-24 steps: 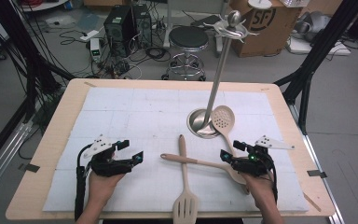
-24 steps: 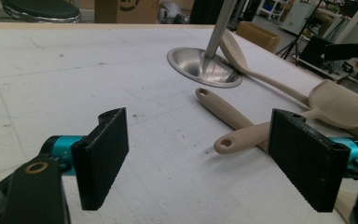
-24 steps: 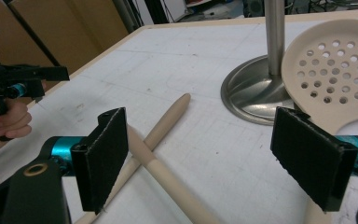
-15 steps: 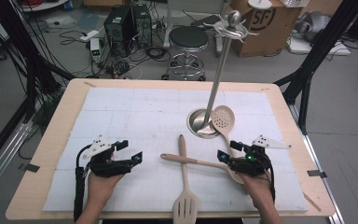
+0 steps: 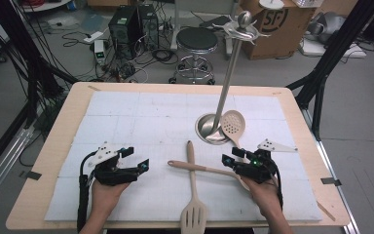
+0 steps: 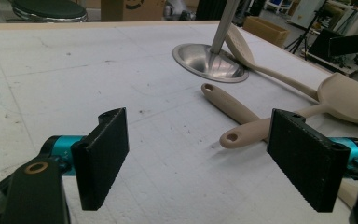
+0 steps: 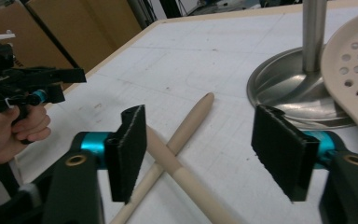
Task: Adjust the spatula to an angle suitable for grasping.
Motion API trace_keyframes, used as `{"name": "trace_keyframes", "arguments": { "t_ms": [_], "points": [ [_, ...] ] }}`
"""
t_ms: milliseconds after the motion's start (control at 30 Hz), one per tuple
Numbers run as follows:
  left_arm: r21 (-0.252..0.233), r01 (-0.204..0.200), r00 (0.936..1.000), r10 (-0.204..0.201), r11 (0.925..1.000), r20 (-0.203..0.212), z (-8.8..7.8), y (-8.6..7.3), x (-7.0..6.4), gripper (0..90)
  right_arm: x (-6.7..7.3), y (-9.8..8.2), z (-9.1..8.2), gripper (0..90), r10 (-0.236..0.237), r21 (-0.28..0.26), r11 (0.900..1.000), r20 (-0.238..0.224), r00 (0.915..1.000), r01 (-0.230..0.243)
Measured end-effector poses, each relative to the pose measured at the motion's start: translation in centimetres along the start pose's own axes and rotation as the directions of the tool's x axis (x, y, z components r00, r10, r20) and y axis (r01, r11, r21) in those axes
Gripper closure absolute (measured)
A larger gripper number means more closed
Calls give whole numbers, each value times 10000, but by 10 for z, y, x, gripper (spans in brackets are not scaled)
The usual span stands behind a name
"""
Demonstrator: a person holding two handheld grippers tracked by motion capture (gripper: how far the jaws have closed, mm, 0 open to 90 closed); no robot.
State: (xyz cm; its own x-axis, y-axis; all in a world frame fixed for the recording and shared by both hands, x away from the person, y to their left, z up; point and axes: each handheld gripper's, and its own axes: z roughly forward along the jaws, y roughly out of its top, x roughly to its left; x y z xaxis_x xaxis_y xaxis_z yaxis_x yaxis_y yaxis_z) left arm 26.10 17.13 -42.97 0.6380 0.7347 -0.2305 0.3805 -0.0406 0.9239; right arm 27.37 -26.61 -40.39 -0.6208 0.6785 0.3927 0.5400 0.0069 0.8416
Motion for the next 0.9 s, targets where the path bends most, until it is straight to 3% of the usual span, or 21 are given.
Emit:
{"name": "trace_keyframes", "arguments": {
  "t_ms": [200, 433, 633, 900],
  "points": [
    [24, 2, 10000, -2, 10000, 68, 1, 0, -1, 214, 1, 2, 0, 430, 169, -28, 9999, -86, 9998, -169],
    [41, -67, 9999, 67, 10000, 94, 2, 0, -3, 215, 3, 2, 4, 647, 315, 200, 9993, -473, 9984, -306],
    [89, -80, 9999, 79, 9999, 73, 2, 0, -2, 216, 7, 2, 10, 820, 137, 439, 9990, -688, 9975, -107],
    [182, -43, 9999, 41, 9998, 119, 5, -2, -2, 224, 15, -2, 23, 895, 237, 999, 9949, -1394, 9900, -98]
  ]
}}
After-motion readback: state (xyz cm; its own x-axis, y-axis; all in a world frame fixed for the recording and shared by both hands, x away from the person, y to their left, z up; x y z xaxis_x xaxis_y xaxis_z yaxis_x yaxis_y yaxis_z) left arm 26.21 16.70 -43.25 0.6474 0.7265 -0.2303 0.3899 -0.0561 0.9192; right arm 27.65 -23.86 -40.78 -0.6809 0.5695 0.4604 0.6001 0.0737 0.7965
